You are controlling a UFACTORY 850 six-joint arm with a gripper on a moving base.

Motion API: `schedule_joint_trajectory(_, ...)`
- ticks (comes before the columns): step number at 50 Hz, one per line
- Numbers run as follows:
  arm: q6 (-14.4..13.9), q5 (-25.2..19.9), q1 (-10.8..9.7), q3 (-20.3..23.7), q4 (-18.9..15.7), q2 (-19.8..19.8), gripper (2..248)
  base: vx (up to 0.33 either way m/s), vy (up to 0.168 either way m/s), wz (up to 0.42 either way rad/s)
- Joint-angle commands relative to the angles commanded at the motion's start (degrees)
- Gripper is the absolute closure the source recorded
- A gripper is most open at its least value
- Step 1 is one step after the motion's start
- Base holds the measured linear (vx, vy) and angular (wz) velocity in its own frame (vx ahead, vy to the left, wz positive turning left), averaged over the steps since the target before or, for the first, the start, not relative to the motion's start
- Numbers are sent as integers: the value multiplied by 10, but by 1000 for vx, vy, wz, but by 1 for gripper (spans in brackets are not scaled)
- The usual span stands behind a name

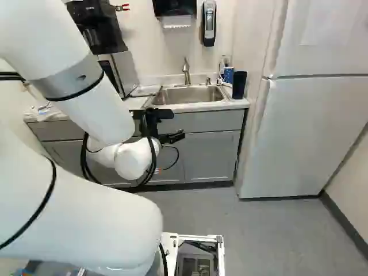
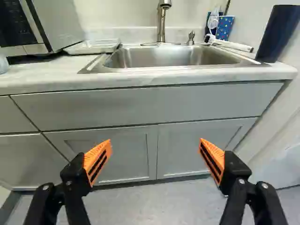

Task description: Rinse the cup and place it in the tray

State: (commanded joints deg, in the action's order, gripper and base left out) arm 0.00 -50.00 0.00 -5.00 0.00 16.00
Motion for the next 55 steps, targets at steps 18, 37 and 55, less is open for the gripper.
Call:
schedule_joint_trajectory(18,0,0,0,0,0,0,3,0,0,0)
schedule_joint_trajectory(37,0,0,0,-2,0,-2,3,0,0,0)
schedule_joint_trajectory(55,0,0,0,-17,0,-16,3,0,0,0)
